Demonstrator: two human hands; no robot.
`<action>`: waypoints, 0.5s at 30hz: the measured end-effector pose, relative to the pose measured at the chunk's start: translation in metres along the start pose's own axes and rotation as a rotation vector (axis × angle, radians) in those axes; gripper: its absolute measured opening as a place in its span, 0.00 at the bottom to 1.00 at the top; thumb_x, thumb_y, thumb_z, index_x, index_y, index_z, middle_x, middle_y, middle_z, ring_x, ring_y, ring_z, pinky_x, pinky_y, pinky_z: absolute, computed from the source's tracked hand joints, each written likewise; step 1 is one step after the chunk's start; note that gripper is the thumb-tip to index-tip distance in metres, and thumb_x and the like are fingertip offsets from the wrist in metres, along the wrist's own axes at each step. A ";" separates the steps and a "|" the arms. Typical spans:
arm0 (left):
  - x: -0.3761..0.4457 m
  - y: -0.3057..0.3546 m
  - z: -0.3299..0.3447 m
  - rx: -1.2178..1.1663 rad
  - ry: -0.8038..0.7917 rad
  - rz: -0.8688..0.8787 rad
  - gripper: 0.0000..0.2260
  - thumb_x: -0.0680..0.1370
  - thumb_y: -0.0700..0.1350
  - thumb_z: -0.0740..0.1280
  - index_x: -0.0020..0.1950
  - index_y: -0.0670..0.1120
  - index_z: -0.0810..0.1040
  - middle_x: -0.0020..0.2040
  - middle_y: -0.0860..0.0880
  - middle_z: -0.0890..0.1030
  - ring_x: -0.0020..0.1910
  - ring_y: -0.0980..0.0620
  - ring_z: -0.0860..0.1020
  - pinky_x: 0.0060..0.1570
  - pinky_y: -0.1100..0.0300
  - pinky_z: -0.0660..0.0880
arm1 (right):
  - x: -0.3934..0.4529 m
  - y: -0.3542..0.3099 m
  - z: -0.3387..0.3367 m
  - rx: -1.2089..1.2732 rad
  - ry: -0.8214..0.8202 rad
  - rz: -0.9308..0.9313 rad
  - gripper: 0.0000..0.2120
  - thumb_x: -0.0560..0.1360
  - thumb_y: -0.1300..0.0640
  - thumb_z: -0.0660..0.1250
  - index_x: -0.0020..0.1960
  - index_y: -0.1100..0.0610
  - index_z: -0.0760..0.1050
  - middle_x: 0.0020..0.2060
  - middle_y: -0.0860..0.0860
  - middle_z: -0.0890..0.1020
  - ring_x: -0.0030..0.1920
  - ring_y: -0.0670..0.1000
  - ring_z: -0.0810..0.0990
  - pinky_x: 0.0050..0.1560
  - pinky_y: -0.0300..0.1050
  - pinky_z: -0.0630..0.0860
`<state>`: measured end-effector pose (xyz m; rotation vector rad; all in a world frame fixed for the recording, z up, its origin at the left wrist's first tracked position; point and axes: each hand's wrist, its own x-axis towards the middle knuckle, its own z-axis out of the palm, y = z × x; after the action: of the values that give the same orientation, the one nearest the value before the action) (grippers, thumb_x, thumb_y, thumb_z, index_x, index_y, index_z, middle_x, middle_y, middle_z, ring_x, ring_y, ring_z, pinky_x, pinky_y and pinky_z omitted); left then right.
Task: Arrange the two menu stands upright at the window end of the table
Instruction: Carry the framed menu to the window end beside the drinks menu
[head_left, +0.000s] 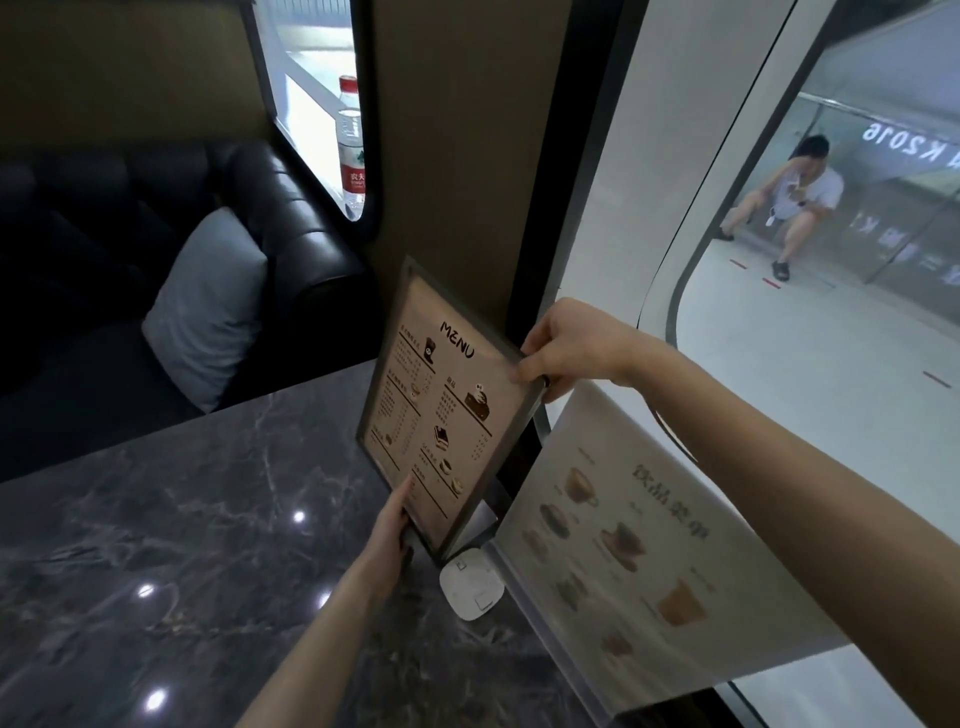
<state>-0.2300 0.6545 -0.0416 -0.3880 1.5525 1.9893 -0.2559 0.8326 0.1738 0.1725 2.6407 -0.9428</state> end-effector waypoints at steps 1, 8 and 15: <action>0.002 -0.002 -0.001 -0.008 0.000 -0.001 0.20 0.80 0.54 0.54 0.68 0.48 0.68 0.61 0.49 0.73 0.55 0.52 0.71 0.59 0.56 0.61 | 0.000 0.001 -0.001 0.008 -0.014 -0.006 0.08 0.72 0.59 0.69 0.45 0.64 0.78 0.41 0.54 0.83 0.38 0.49 0.83 0.41 0.42 0.82; 0.009 -0.005 -0.008 0.071 -0.015 -0.003 0.17 0.79 0.57 0.53 0.62 0.53 0.72 0.60 0.52 0.77 0.58 0.52 0.74 0.61 0.54 0.66 | 0.002 0.003 -0.003 0.044 -0.039 -0.016 0.07 0.73 0.59 0.68 0.36 0.58 0.76 0.36 0.50 0.81 0.37 0.48 0.83 0.40 0.41 0.82; 0.044 -0.032 -0.017 0.041 -0.057 -0.057 0.34 0.66 0.69 0.62 0.68 0.54 0.69 0.67 0.49 0.74 0.68 0.46 0.69 0.72 0.42 0.57 | 0.000 0.010 -0.009 0.034 0.004 -0.004 0.07 0.73 0.59 0.68 0.37 0.61 0.77 0.37 0.52 0.82 0.34 0.48 0.82 0.38 0.39 0.81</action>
<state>-0.2475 0.6547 -0.0955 -0.3515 1.5277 1.9060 -0.2561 0.8461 0.1741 0.1778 2.6308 -0.9895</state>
